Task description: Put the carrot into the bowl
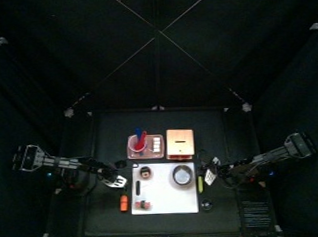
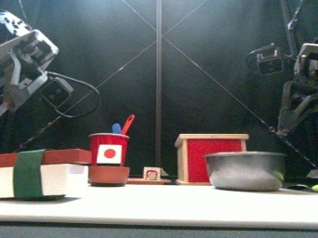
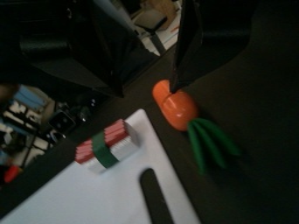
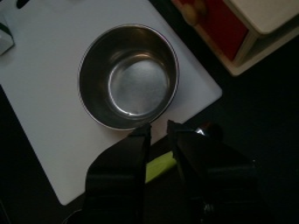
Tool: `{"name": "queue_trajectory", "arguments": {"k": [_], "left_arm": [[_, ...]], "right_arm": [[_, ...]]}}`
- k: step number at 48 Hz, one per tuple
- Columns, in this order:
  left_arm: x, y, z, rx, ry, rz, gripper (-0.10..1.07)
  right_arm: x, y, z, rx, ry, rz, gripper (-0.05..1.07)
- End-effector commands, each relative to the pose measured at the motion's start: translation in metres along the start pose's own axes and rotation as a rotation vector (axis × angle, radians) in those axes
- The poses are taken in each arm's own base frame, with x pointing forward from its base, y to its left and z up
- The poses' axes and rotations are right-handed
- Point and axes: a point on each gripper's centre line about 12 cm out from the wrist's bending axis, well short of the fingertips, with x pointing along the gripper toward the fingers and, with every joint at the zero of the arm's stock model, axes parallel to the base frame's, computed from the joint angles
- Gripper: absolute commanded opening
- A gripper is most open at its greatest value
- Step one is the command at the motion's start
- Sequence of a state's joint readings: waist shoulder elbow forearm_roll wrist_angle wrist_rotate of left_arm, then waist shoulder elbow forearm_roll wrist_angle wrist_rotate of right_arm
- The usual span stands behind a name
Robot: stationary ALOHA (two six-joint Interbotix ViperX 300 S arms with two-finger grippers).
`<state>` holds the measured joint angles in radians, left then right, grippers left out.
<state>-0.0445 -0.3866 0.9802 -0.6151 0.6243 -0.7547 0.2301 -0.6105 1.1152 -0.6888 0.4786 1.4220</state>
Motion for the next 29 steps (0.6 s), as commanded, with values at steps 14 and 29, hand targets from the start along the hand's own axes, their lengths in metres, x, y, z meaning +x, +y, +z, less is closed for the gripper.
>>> {"name": "queue_trajectory", "arguments": {"k": [14,29], "left_arm": [[0.005,0.012,0.009,-0.058,-0.144,0.159,0.87],[0.036,-0.006,0.004,-0.039,-0.112,0.166,0.87]], "right_arm": [[-0.004,0.003,0.005,-0.032,-0.032,0.025,0.65],[-0.005,0.002,0.004,-0.038,-0.034,0.025,0.65]]}}
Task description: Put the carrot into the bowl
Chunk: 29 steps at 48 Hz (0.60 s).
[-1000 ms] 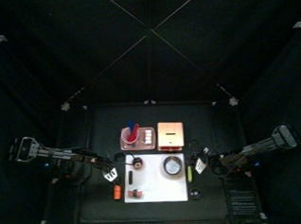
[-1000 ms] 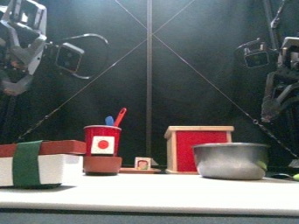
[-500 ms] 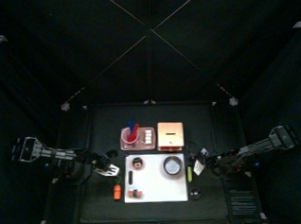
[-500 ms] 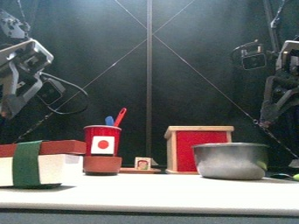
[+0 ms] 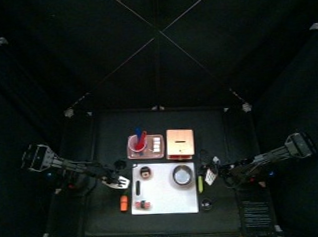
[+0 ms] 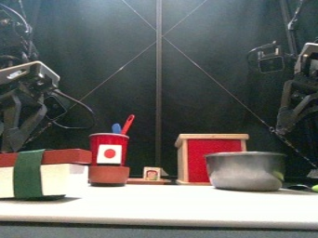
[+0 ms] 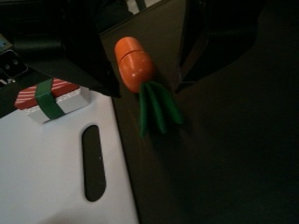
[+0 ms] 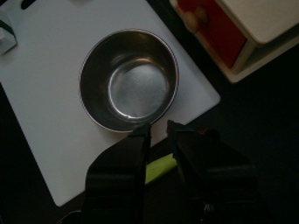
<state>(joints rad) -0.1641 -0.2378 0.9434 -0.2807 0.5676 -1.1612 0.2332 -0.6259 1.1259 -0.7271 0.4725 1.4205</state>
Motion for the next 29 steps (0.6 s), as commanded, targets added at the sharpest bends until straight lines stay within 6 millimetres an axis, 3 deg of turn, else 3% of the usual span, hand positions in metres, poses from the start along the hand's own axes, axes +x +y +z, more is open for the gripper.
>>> {"name": "queue_trajectory", "arguments": {"k": [1,23,29], "left_arm": [[0.002,-0.013,0.000,0.010,0.000,-0.013,0.87],[0.024,-0.009,0.003,0.019,0.007,0.072,0.85],[0.025,-0.011,0.002,0.027,0.009,0.076,0.77]], "right_arm": [[-0.003,0.004,0.004,0.001,-0.014,0.017,0.65],[-0.002,0.003,0.002,-0.001,-0.008,0.018,0.65],[-0.002,0.003,0.001,0.001,-0.007,0.017,0.65]]}}
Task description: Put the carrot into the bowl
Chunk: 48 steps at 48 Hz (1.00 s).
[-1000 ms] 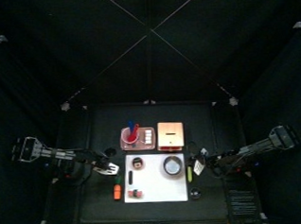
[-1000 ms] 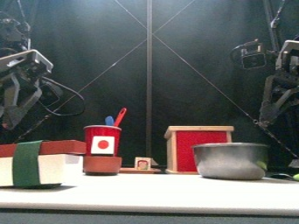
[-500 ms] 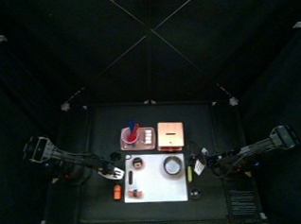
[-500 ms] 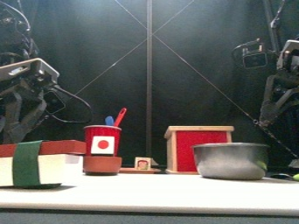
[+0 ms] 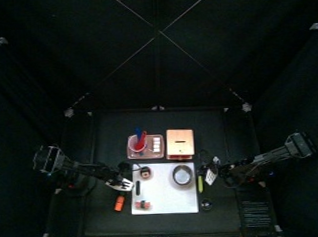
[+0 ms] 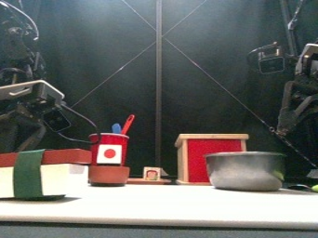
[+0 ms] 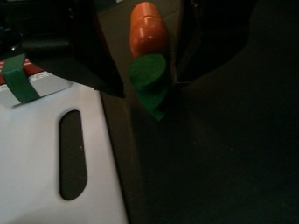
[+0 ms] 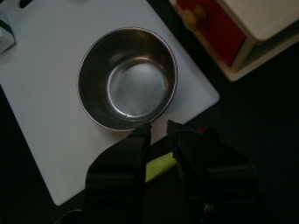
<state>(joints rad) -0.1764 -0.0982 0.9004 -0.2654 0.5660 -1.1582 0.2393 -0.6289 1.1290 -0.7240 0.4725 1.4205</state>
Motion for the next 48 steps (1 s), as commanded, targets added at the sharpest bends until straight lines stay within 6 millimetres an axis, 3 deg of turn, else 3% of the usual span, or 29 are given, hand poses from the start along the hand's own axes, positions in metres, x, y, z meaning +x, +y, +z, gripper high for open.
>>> {"name": "queue_trajectory", "arguments": {"k": [1,11,20,30,43,48], "left_arm": [[-0.004,-0.008,0.000,0.013,-0.004,-0.021,0.74],[-0.005,-0.005,-0.004,0.019,0.011,0.004,0.49],[-0.020,-0.006,-0.007,0.040,0.025,0.028,0.47],[-0.069,-0.036,0.013,0.120,-0.097,-0.099,0.47],[-0.144,-0.086,0.067,0.295,-0.371,-0.214,0.47],[-0.162,-0.106,0.086,0.363,-0.447,-0.227,0.47]], "right_arm": [[-0.002,0.003,0.003,0.003,-0.010,0.013,0.65],[-0.002,0.003,0.003,0.006,-0.008,0.015,0.65],[-0.002,0.003,0.003,0.008,-0.007,0.014,0.65],[-0.004,0.003,0.004,0.012,-0.014,0.020,0.65],[-0.007,0.003,0.006,0.017,-0.024,0.028,0.65],[-0.008,0.004,0.007,0.020,-0.029,0.031,0.65]]}}
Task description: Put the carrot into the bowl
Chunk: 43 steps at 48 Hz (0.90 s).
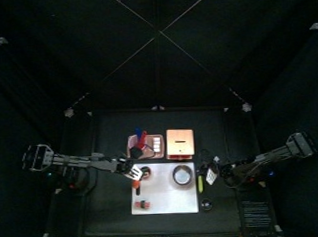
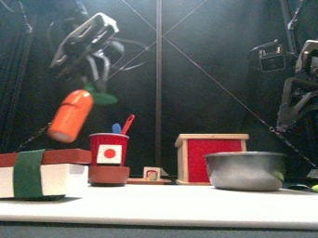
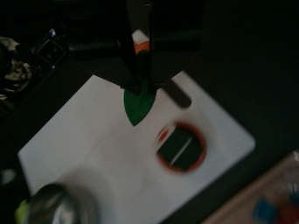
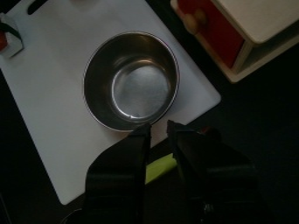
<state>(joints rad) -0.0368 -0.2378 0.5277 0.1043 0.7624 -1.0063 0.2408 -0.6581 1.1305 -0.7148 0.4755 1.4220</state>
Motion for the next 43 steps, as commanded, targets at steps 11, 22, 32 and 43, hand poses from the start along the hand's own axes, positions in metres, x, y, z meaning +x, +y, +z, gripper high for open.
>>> {"name": "queue_trajectory", "arguments": {"k": [11,22,32,43], "left_arm": [[0.025,-0.049,0.083,0.171,-0.144,-0.058,0.47],[0.058,-0.090,0.121,0.301,-0.156,-0.117,0.47],[0.089,-0.122,0.143,0.366,-0.148,-0.170,0.47],[0.117,-0.125,0.159,0.384,-0.141,-0.160,0.47]], "right_arm": [[-0.004,0.004,0.006,0.004,-0.019,0.021,0.65],[-0.006,0.004,0.005,0.005,-0.023,0.024,0.65],[-0.014,0.005,0.000,0.016,-0.011,0.033,0.65],[-0.028,0.000,-0.011,0.016,0.027,-0.012,0.65]]}}
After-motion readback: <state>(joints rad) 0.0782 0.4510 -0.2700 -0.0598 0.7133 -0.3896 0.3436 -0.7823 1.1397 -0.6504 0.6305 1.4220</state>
